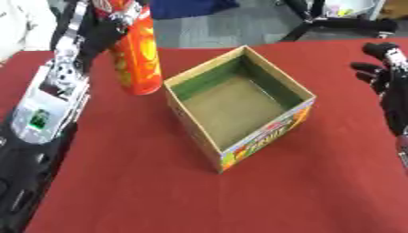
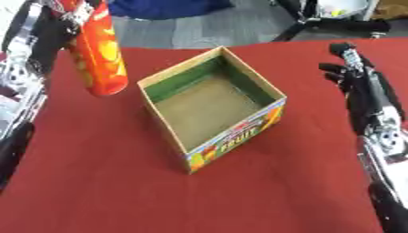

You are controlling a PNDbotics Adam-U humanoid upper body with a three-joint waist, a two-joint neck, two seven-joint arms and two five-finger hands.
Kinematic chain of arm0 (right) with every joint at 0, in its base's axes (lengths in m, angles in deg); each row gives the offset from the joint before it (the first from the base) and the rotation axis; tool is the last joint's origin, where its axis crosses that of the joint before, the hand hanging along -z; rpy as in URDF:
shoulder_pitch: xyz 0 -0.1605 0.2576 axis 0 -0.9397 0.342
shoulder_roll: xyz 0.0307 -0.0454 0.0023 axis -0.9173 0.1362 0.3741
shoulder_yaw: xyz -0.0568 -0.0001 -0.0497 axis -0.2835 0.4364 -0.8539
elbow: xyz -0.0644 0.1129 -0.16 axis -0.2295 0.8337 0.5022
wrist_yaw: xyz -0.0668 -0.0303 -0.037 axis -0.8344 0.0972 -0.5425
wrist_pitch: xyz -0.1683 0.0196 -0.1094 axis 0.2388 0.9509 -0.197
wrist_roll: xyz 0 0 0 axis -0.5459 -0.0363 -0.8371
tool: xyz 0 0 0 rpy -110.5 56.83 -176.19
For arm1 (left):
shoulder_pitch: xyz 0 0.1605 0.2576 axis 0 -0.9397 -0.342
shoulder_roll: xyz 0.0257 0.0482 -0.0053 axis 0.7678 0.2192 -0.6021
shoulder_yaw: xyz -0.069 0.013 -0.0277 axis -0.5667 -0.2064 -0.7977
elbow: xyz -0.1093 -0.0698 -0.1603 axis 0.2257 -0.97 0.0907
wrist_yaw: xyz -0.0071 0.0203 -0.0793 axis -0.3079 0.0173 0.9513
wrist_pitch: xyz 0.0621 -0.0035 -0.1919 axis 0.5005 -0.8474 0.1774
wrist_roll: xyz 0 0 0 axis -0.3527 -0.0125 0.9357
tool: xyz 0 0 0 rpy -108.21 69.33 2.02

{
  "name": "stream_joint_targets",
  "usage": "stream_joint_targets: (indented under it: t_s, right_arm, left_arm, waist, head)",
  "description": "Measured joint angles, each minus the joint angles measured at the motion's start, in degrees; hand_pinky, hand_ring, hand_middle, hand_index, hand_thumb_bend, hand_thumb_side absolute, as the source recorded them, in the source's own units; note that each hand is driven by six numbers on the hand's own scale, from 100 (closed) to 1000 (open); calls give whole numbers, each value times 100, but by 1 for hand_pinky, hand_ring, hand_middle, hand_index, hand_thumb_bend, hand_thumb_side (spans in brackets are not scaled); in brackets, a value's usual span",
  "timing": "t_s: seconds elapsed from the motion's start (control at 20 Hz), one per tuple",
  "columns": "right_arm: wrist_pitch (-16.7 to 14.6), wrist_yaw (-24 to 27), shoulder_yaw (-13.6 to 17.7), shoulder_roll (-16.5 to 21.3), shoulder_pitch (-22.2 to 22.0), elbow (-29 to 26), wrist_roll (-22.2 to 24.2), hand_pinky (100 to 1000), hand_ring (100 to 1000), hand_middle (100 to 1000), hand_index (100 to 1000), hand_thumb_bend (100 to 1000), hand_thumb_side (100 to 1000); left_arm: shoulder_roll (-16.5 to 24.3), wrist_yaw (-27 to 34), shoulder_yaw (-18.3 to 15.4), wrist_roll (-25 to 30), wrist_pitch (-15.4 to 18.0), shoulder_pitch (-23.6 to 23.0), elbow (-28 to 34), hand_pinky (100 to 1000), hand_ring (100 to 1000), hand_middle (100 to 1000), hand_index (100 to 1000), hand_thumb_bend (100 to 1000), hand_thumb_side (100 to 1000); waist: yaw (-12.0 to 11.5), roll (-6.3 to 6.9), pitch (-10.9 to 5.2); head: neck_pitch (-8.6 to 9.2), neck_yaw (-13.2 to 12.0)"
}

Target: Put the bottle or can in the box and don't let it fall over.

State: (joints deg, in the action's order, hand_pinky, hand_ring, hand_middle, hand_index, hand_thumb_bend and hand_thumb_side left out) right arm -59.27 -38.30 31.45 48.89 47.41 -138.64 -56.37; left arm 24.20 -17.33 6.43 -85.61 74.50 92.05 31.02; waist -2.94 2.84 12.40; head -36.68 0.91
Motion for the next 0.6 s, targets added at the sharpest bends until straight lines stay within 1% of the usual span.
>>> stream_joint_targets:
  t_s: [0.3,0.45,0.6]
  right_arm:
    - [-9,10,-41,-96,131,-6,56,907,831,917,876,100,887]
    - [-8,10,-77,-147,198,-12,96,907,831,917,876,100,886]
    - [-5,14,-118,-206,288,-25,143,907,831,917,876,100,886]
  left_arm:
    - [-379,-73,37,-106,116,280,-366,982,501,299,467,100,565]
    - [-535,-102,35,-217,228,399,-549,979,503,300,468,100,567]
    - [-650,-235,34,-347,408,507,-744,984,503,299,468,100,583]
  waist:
    - [236,25,0]
    - [365,24,10]
    - [553,23,39]
  head:
    - [1,-67]
    - [15,-97]
    - [63,-184]
